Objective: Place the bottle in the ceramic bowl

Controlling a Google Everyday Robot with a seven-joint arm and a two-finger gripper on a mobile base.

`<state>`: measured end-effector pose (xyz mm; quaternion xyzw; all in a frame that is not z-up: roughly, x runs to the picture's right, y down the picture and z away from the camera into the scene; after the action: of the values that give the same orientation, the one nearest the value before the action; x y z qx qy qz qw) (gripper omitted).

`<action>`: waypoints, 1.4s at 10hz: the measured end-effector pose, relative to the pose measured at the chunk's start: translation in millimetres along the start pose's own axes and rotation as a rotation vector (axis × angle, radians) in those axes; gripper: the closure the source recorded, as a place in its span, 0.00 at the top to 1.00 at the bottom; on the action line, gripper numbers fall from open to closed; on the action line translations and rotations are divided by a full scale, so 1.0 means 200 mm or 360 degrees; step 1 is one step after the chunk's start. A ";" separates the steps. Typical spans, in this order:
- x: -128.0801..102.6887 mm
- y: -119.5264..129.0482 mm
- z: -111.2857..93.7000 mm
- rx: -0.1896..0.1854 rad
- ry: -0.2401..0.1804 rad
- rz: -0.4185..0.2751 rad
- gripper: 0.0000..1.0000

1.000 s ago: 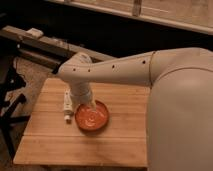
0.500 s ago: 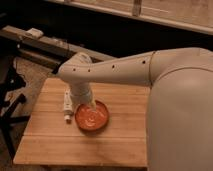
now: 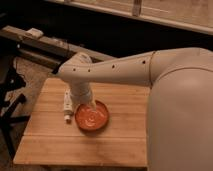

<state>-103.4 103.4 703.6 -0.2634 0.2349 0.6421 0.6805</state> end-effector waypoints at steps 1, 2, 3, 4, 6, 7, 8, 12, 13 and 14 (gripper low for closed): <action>0.00 0.00 0.00 0.0000 0.0000 0.0000 0.65; 0.00 0.00 0.00 0.0000 0.0000 0.0000 0.65; 0.00 0.00 0.00 0.0000 -0.0001 0.0000 0.65; 0.00 0.00 0.00 0.0000 -0.0001 0.0001 0.65; 0.00 0.00 0.00 -0.0002 -0.0001 0.0001 0.65; 0.00 0.00 0.00 -0.0006 0.0001 0.0001 0.65; -0.02 0.01 -0.01 -0.0019 0.0003 -0.0018 0.65; -0.27 0.20 -0.05 -0.0057 -0.0025 -0.0191 0.65; -0.35 0.30 -0.06 -0.0070 -0.0035 -0.0244 0.65; -0.43 0.40 -0.06 -0.0072 -0.0036 -0.0309 0.65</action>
<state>-189.4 34.4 746.1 -0.2929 0.1860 0.5812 0.7361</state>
